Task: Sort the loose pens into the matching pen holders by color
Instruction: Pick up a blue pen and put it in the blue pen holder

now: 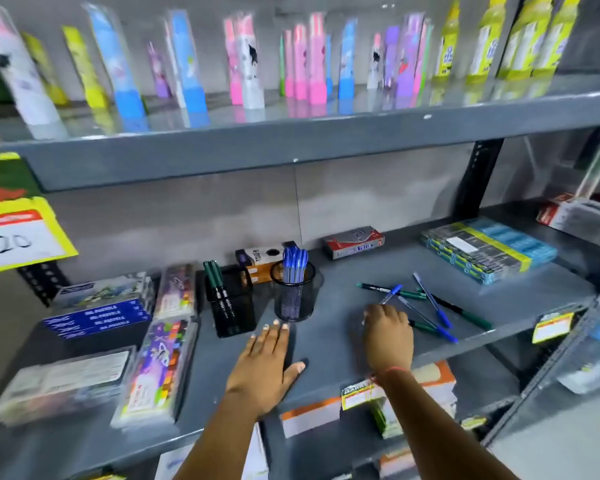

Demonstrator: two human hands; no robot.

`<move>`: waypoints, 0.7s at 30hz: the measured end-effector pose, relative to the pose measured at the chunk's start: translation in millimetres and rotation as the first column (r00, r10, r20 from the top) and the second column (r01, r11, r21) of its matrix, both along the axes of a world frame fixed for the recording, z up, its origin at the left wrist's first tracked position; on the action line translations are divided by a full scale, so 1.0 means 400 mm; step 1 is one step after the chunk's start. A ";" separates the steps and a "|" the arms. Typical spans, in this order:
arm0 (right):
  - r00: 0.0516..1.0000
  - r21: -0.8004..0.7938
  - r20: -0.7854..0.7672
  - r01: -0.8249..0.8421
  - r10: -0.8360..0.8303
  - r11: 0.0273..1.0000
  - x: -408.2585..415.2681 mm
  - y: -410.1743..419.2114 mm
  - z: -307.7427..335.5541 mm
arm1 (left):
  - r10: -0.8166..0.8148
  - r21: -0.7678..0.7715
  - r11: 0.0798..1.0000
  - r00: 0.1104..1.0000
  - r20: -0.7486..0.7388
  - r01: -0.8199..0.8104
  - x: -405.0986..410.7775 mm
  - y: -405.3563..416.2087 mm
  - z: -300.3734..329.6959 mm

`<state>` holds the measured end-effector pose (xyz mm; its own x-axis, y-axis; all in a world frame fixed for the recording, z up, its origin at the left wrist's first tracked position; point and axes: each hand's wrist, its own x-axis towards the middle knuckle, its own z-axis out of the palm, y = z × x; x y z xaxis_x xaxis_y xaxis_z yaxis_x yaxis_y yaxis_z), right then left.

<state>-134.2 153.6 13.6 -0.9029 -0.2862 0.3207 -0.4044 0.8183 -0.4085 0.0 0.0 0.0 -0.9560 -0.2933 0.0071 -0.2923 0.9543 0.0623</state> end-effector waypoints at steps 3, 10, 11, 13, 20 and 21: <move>0.985 -0.070 0.158 0.085 -0.073 0.994 -0.023 -0.017 -0.003 | -0.050 0.118 0.992 0.995 0.081 0.040 -0.030 -0.001 -0.029; 0.832 -0.101 0.520 0.285 -0.194 0.953 -0.075 -0.051 0.033 | -0.048 0.188 0.981 0.999 -0.024 0.051 -0.036 -0.012 -0.061; 0.808 -0.079 0.549 0.302 -0.211 0.950 -0.080 -0.056 0.029 | -0.046 0.188 0.981 0.999 -0.020 0.049 -0.036 -0.011 -0.059; 0.781 -0.053 0.578 0.323 -0.234 0.945 -0.081 -0.067 0.025 | -0.034 0.197 0.980 0.999 -0.021 0.037 -0.035 -0.010 -0.061; 0.712 -0.248 0.684 0.435 -0.162 0.865 -0.077 -0.109 0.032 | -0.019 0.200 0.979 0.999 -0.030 0.025 -0.033 -0.006 -0.059; 0.718 -0.294 0.684 0.431 -0.127 0.853 -0.074 -0.118 0.038 | -0.018 0.200 0.979 0.999 -0.026 0.023 -0.031 -0.006 -0.060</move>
<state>-163.9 106.4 28.7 -0.9470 0.0327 -0.3197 0.2854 0.5430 -0.7898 -12.4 -2.5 -24.0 -0.9621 -0.2713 -0.0268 -0.2688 0.9274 0.2600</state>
